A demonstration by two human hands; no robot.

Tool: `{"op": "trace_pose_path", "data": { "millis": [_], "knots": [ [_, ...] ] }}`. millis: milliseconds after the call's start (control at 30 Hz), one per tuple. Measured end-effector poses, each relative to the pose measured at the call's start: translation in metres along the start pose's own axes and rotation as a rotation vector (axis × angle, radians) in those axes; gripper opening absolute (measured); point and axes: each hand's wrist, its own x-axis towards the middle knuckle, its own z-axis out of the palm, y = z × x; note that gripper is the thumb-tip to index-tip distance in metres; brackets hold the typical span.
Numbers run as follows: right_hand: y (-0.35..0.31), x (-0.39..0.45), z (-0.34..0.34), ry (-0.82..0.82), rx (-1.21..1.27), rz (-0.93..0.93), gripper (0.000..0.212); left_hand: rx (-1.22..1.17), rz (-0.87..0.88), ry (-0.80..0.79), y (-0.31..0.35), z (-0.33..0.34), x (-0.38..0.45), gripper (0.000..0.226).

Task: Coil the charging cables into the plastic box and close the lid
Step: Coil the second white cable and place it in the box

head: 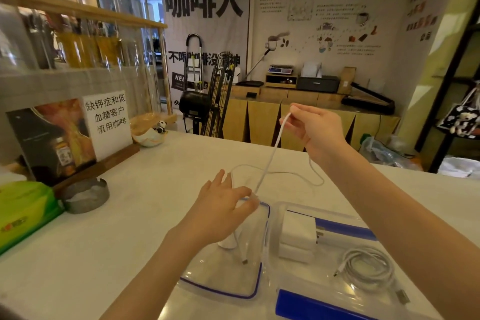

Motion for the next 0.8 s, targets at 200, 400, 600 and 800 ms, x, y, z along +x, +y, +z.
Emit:
{"op": "trace_pose_path", "data": {
  "millis": [200,400,600,800],
  "knots": [
    [0.003,0.001,-0.005,-0.029,0.076,0.031,0.007,0.234,-0.084,0.040,0.010,-0.001,0.006,0.043],
    [-0.004,0.002,0.000,-0.018,0.102,0.037,0.011,-0.744,0.175,0.050,0.026,-0.030,0.012,0.026],
    [0.012,0.002,-0.010,-0.152,-0.534,-0.393,0.012,-1.519,0.310,-0.083,0.049,-0.074,0.019,0.032],
    [0.036,-0.015,-0.016,-0.380,-0.815,-0.400,0.015,-1.862,0.264,-0.049,0.059,-0.091,0.044,0.047]
  ]
}}
